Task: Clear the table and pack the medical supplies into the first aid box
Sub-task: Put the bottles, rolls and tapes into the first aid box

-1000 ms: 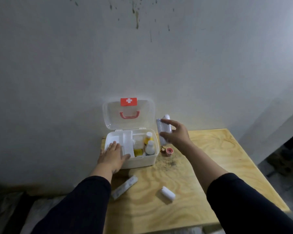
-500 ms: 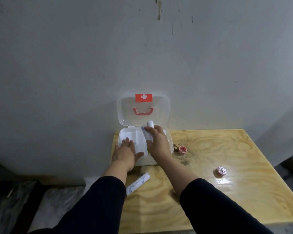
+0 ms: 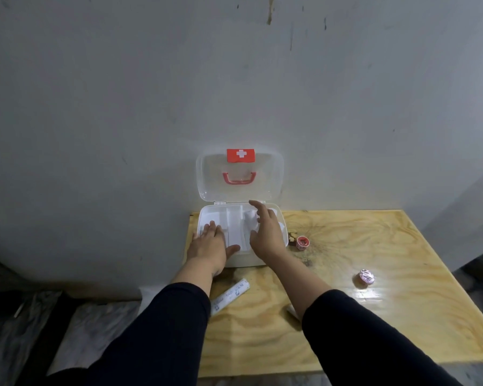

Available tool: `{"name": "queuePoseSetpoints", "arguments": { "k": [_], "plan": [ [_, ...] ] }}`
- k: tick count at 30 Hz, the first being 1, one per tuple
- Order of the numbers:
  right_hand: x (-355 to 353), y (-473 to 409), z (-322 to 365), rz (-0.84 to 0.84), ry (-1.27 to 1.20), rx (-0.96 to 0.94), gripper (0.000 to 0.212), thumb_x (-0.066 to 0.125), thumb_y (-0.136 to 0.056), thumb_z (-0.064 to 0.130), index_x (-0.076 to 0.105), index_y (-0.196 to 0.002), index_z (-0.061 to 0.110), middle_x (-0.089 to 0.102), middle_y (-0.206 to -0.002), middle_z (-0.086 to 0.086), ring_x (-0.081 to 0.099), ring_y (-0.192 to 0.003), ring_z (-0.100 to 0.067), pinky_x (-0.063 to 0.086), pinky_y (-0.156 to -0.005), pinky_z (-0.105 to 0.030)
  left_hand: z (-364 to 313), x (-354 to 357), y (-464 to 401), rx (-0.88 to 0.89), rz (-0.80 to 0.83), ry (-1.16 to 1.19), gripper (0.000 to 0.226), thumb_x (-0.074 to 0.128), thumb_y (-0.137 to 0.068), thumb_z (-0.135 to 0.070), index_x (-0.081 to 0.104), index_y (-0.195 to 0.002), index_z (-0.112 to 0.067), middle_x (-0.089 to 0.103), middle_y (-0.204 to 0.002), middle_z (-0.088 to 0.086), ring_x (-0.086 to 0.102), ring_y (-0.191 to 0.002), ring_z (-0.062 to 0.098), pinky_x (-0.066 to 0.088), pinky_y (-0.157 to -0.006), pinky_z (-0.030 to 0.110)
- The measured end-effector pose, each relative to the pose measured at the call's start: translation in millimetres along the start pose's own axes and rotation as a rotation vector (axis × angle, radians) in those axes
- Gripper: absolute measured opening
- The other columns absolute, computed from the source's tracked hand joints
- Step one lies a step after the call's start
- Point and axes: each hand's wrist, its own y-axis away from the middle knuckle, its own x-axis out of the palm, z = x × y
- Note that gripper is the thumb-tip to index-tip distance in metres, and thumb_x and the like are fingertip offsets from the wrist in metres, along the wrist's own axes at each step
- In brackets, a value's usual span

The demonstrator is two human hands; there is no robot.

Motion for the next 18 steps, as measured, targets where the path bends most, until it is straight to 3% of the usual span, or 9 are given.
{"name": "queuePoseSetpoints", "arguments": {
  "k": [5,10,15,18],
  "plan": [
    [-7.6,1.4,4.8,0.001,0.016,-0.015,0.063,0.052,-0.084,-0.009,0.040,-0.136,0.023,0.043,-0.141,-0.008,0.049,-0.123,-0.023,0.042,-0.082,-0.023,-2.1,-7.8,2.0,0.009,0.024,-0.039,0.076,0.029,-0.098,-0.055,0.010,-0.154,-0.007,0.005,-0.163,0.009,0.007,-0.150,0.027,0.009,-0.121,0.043],
    [-26.9,9.2,9.9,0.027,0.044,-0.029,0.052,0.055,-0.086,-0.002,0.048,-0.132,0.020,0.047,-0.139,-0.007,0.054,-0.118,-0.022,0.040,-0.081,-0.019,-3.2,-20.1,13.7,0.039,0.014,-0.048,0.070,0.032,-0.099,-0.051,0.016,-0.153,-0.009,0.012,-0.162,0.008,0.011,-0.150,0.025,0.004,-0.121,0.044],
    [-50.7,23.8,12.3,0.054,0.070,-0.039,0.044,0.055,-0.086,0.001,0.055,-0.126,0.017,0.054,-0.133,-0.010,0.052,-0.122,-0.023,0.043,-0.094,-0.027,-9.6,-37.5,46.1,0.072,-0.077,0.010,0.052,0.037,-0.101,-0.040,0.034,-0.146,-0.014,0.035,-0.153,0.006,0.033,-0.140,0.028,0.024,-0.115,0.041],
    [-61.0,41.4,8.8,0.095,0.112,-0.045,0.041,0.054,-0.087,0.002,0.058,-0.125,0.017,0.057,-0.129,-0.009,0.056,-0.115,-0.023,0.043,-0.085,-0.024,-12.2,-36.3,67.6,0.065,-0.099,0.039,0.050,0.037,-0.102,-0.038,0.034,-0.147,-0.017,0.034,-0.154,0.004,0.036,-0.138,0.030,0.031,-0.110,0.040]
  ]
}}
